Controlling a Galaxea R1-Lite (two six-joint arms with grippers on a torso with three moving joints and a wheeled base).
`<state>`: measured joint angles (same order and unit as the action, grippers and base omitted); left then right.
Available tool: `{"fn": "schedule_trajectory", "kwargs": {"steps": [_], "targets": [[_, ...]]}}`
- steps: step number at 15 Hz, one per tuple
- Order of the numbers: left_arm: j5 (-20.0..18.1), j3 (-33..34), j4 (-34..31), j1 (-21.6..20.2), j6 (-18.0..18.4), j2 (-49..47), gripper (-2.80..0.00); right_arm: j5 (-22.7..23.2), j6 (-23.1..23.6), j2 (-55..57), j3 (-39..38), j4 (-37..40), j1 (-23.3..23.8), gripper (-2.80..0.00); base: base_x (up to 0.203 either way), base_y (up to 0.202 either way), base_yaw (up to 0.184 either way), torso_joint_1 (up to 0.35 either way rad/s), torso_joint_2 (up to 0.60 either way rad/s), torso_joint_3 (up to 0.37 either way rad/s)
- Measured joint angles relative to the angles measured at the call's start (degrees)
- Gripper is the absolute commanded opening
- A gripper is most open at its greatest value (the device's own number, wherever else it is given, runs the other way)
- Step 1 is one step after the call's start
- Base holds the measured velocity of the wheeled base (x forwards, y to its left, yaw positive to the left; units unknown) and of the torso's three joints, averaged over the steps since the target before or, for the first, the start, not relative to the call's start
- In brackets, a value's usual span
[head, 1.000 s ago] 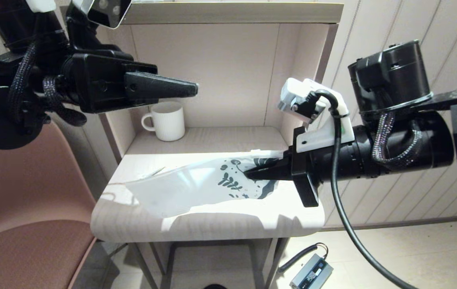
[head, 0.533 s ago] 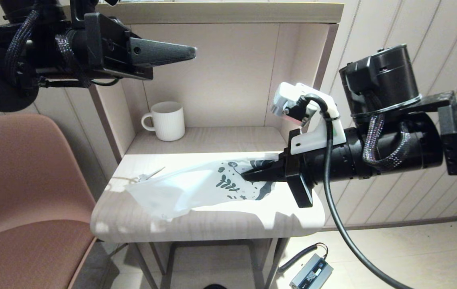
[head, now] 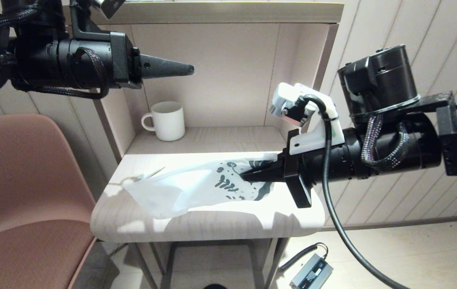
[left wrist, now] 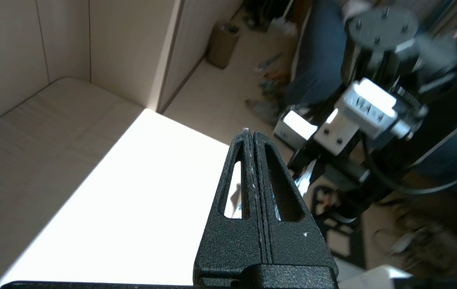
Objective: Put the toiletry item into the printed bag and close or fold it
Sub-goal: Open the storage bag
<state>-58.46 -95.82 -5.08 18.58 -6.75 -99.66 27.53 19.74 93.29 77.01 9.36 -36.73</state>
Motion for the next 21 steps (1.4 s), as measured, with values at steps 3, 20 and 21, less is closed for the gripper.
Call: {"fn": "schedule_trajectory", "kwargs": {"steps": [3, 20, 21], "targets": [[3.88, -0.51, -9.82, 0.9, 14.73, 2.27, -2.8, 0.0, 0.0, -0.07, 0.0, 0.09, 0.02, -2.8, 0.0, 0.0, 0.0, 0.0, 0.0, 0.0], [6.59, 3.24, -14.83, 12.48, 27.57, 0.96, 0.0, 0.24, -0.09, 0.65, 5.27, 5.92, 0.03, -2.8, 0.0, 0.0, 0.0, 0.0, 0.0, 0.0], [6.64, 3.55, -14.76, 12.48, 27.91, 0.26, 0.0, 0.26, -0.09, 0.63, 5.44, 5.98, 0.13, -2.8, 0.0, 0.0, 0.0, 0.0, 0.0, 0.0]]}}
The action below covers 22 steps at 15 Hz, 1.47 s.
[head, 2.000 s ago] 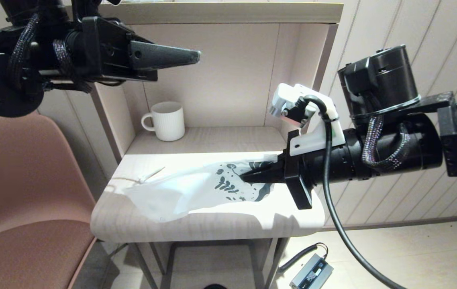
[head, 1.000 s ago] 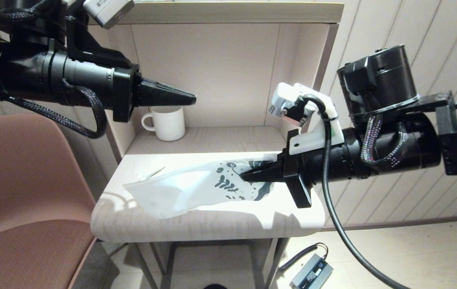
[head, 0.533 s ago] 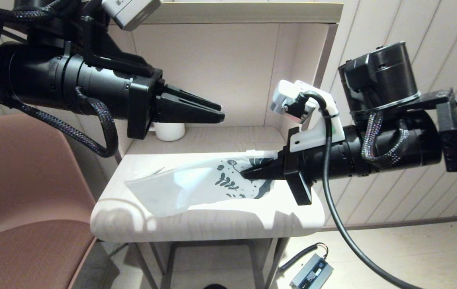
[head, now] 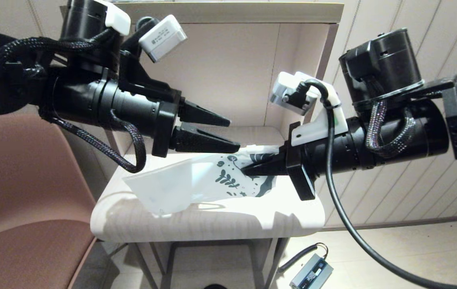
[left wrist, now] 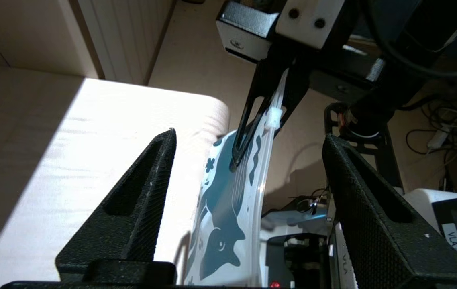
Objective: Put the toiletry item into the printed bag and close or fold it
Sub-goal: Open the storage bag
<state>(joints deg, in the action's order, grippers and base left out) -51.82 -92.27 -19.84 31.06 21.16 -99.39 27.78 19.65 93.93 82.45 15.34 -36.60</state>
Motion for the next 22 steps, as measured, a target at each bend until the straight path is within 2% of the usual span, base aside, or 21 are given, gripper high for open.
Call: {"fn": "schedule_trajectory", "kwargs": {"steps": [8, 18, 19, 22], "targets": [[0.64, -2.56, 0.01, 1.83, 0.63, -3.66, 0.0, 0.11, 0.01, 0.26, -0.02, -0.08, 0.24, -2.8, 0.0, 0.0, 0.0, 0.0, 0.0, 0.0], [1.74, -2.68, 0.19, 2.61, 0.83, -4.13, 0.0, 0.18, -0.09, 1.06, 0.76, -0.05, 0.33, -2.8, 0.0, 0.0, 0.0, 0.0, 0.0, 0.0], [1.79, -2.47, 0.19, 2.62, 0.91, -4.02, -2.8, 0.17, -0.11, 1.06, 0.76, -0.05, 0.33, -2.8, 0.0, 0.0, 0.0, 0.0, 0.0, 0.0], [1.85, -1.85, 0.16, 2.82, 1.51, -3.8, -2.8, 0.18, -0.11, 1.17, 1.03, -0.05, 0.33, -2.8, 0.0, 0.0, 0.0, 0.0, 0.0, 0.0]]}}
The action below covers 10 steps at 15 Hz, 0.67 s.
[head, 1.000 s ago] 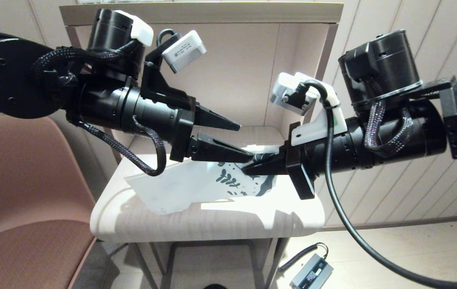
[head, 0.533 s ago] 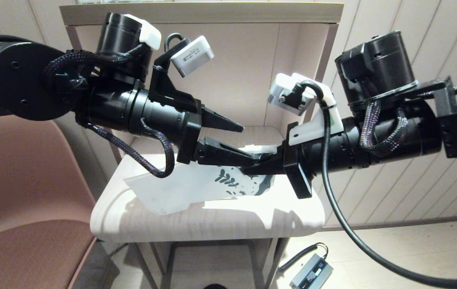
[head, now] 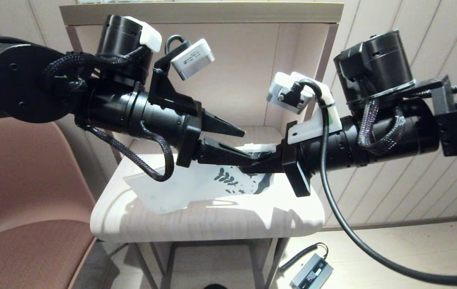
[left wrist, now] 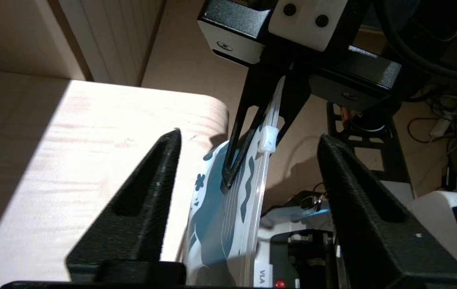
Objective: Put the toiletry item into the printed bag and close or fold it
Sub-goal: Open the storage bag
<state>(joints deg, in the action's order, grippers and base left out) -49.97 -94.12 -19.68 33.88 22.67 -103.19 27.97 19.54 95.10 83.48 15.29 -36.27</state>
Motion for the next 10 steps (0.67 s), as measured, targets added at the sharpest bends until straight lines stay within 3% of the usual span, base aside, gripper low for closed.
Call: {"fn": "schedule_trajectory", "kwargs": {"steps": [10], "targets": [[-0.26, 0.54, -0.09, 0.81, -0.02, 0.09, -2.8, -0.08, 0.01, 0.62, 0.15, 0.03, -0.44, -2.8, 0.0, 0.0, 0.0, 0.0, 0.0, 0.0]]}}
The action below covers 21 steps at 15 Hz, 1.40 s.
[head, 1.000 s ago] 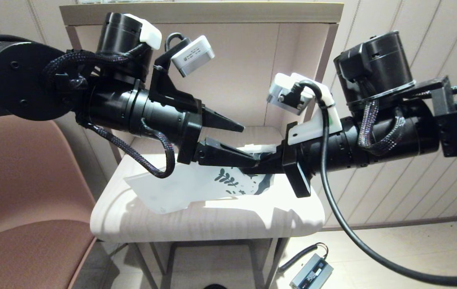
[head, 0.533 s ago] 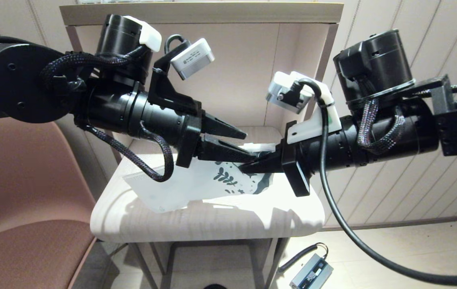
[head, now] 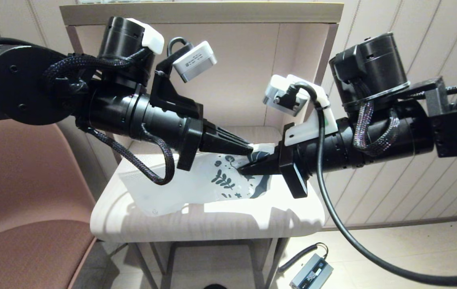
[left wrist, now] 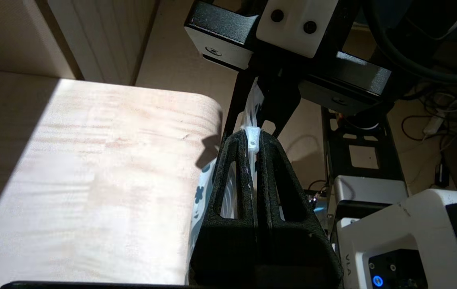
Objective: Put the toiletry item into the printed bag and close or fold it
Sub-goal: Open the storage bag
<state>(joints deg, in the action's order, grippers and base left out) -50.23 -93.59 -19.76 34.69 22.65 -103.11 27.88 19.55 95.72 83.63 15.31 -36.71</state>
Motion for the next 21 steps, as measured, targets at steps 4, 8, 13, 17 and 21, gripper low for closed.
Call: {"fn": "schedule_trajectory", "kwargs": {"steps": [4, 8, 13, 17, 21], "targets": [[-0.07, 1.05, 0.04, 0.24, 0.24, 0.11, -2.8, -0.03, 0.01, -0.16, -0.28, 0.03, 0.18, -2.8, 0.0, 0.0, 0.0, 0.0, 0.0, 0.0], [0.0, 3.13, 0.13, 0.22, 0.35, 0.71, -2.8, -0.03, 0.08, -0.51, -0.7, -0.02, 0.66, -2.8, 0.0, 0.0, 0.0, 0.0, 0.0, 0.0], [-0.21, 5.63, 0.24, -0.72, 2.23, 1.15, -2.8, 0.01, 0.15, -1.09, -1.99, -0.08, 0.74, -2.8, 0.0, 0.0, 0.0, 0.0, 0.0, 0.0], [-0.24, 7.46, 0.22, -2.06, 2.43, 1.82, -2.8, -0.02, 0.12, -1.37, -2.05, -0.04, 0.79, -2.8, 0.0, 0.0, 0.0, 0.0, 0.0, 0.0], [-0.33, 9.49, 0.86, -4.03, 2.39, 2.68, -2.8, -0.02, 0.1, -2.1, -2.12, 0.03, 1.02, -2.8, 0.0, 0.0, 0.0, 0.0, 0.0, 0.0]]}}
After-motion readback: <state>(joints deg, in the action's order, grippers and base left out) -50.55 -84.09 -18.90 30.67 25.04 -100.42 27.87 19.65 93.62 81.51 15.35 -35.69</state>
